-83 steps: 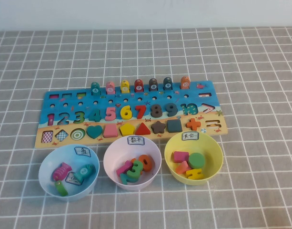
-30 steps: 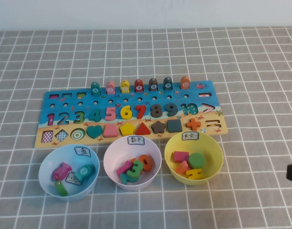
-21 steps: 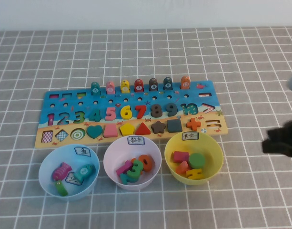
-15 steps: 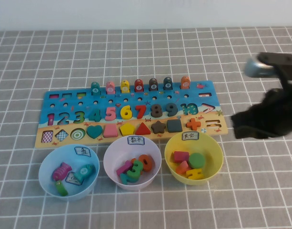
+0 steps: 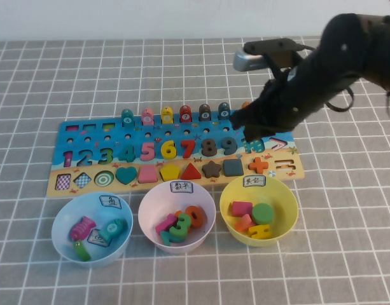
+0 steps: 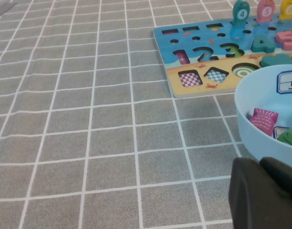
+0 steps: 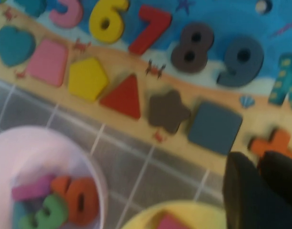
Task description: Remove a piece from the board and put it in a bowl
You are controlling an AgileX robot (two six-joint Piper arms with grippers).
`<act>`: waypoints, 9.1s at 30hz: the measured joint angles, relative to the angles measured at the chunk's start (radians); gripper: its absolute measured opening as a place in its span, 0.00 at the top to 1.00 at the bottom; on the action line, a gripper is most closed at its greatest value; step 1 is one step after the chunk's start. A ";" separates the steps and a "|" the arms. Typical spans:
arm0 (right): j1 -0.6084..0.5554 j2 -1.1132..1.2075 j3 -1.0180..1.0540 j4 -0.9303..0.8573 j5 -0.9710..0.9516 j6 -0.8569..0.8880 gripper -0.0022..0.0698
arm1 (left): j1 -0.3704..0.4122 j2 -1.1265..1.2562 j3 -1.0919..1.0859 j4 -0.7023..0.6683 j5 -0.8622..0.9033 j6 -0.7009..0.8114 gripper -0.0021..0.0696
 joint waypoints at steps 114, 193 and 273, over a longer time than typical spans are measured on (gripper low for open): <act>-0.054 0.549 -0.536 -0.274 -0.184 0.162 0.50 | 0.000 0.000 0.000 0.000 0.000 0.000 0.97; 0.464 0.101 -0.147 -0.133 0.057 0.274 0.69 | 0.000 0.000 0.000 0.000 0.000 0.000 0.97; 0.523 -0.472 0.278 -0.358 0.162 0.267 0.99 | 0.000 0.000 0.000 0.000 0.000 0.000 0.97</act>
